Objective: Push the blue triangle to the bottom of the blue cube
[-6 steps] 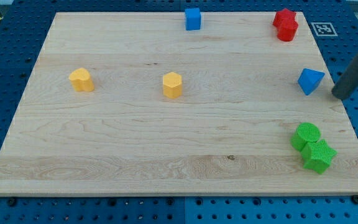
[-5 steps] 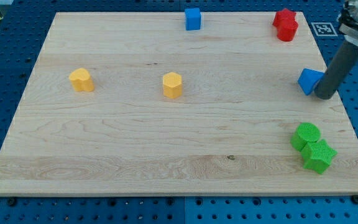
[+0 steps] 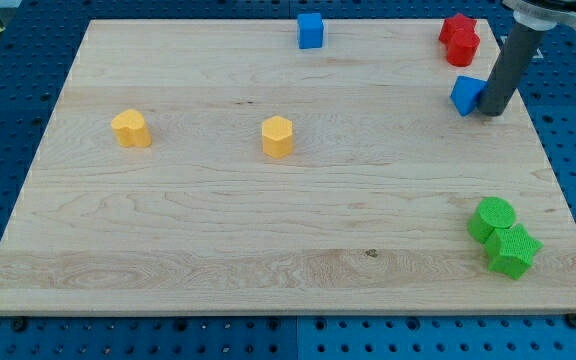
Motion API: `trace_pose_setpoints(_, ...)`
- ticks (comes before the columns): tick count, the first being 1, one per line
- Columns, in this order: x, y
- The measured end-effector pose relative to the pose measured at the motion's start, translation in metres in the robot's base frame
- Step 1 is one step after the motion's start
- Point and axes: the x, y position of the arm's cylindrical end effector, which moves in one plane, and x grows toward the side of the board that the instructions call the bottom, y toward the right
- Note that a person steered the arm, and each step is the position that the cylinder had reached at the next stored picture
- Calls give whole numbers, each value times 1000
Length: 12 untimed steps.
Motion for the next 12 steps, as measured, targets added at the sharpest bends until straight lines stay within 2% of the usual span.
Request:
trace_pose_setpoints(3, -27, 0)
trace_pose_setpoints(8, -21, -1)
trace_pose_setpoints(10, -23, -48)
trace_pose_setpoints(12, -41, -112)
